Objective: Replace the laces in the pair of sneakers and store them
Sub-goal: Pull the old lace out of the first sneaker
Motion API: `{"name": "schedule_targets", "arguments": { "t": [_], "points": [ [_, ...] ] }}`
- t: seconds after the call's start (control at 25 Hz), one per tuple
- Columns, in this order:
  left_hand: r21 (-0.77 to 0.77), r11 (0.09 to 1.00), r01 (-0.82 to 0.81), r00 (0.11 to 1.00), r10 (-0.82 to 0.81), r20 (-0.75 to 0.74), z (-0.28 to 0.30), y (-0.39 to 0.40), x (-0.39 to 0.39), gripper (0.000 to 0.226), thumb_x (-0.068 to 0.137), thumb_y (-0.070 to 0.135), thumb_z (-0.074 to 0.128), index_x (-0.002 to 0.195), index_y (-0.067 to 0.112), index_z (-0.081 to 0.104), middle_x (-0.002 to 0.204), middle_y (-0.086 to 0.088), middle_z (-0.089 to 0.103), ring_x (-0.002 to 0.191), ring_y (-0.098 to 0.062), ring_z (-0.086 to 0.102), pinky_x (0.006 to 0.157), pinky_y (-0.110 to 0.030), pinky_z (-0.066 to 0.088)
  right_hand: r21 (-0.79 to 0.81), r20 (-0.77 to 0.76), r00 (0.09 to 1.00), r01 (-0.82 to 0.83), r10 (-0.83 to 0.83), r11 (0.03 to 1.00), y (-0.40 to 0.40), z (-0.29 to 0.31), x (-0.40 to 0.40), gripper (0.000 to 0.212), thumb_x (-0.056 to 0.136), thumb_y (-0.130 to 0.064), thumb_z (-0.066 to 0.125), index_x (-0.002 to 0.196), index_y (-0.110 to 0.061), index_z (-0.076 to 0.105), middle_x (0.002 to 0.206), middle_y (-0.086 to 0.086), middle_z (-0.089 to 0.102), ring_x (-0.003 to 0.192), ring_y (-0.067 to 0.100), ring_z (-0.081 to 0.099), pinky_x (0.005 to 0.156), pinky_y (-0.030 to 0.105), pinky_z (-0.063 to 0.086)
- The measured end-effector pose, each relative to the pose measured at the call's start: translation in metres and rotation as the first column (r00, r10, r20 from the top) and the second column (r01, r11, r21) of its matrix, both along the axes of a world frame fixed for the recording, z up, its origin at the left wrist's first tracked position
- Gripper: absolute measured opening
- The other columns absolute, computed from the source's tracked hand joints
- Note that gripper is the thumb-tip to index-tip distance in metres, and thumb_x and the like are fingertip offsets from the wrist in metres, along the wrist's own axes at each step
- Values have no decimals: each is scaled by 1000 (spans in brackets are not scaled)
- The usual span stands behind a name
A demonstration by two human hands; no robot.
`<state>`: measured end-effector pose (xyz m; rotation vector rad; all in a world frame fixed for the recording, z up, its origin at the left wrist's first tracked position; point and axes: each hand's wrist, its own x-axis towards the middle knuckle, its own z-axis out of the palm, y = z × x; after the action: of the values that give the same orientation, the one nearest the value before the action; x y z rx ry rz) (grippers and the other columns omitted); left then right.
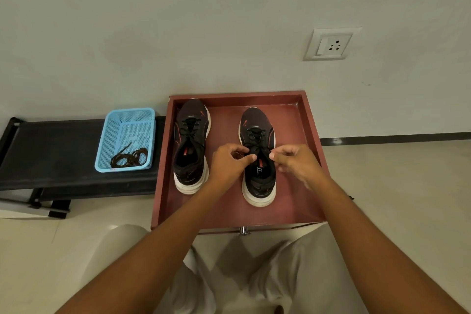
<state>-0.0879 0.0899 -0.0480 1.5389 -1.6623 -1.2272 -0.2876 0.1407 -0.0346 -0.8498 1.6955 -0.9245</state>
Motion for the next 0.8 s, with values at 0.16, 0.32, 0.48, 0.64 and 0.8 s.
{"name": "schedule_targets", "arguments": {
  "t": [0.16,0.32,0.48,0.64,0.8],
  "points": [
    [24,1000,3,1000,-3,-29,-1,-1,1,22,76,27,90,93,18,78,84,5,75,78,-10,71,76,-26,57,8,44,999,12,-13,1000,-3,6,-4,8,91,-14,78,98,-10,78,84,12,73,78,20,66,72,30,56],
    [32,999,18,999,-16,-48,0,-2,3,22,77,27,90,94,19,78,88,8,76,78,-1,69,73,-14,52,63,39,999,-8,6,998,-9,14,-12,14,89,-12,79,103,-9,78,88,13,75,80,19,67,74,28,56],
    [45,998,39,997,-36,-70,0,-6,6,23,79,27,89,97,18,78,91,8,76,85,-2,70,79,-19,56,70,-56,997,-46,50,997,-25,20,-18,9,90,-20,79,95,-13,80,94,15,78,79,18,69,77,31,58],
    [59,998,38,995,-32,-98,-4,-9,7,23,77,28,90,95,19,78,90,6,77,87,-8,72,85,-36,61,57,-198,973,-107,116,993,-53,27,-9,26,89,-33,79,85,-8,78,74,2,75,66,13,64,66,25,54],
    [71,997,35,994,-27,-110,-5,-9,7,23,76,29,90,93,20,78,86,5,77,84,-13,73,84,-41,62,240,-347,895,-205,281,949,-78,30,1,30,85,-40,81,77,-12,77,69,0,73,60,14,62,64,30,51]
  ]
}}
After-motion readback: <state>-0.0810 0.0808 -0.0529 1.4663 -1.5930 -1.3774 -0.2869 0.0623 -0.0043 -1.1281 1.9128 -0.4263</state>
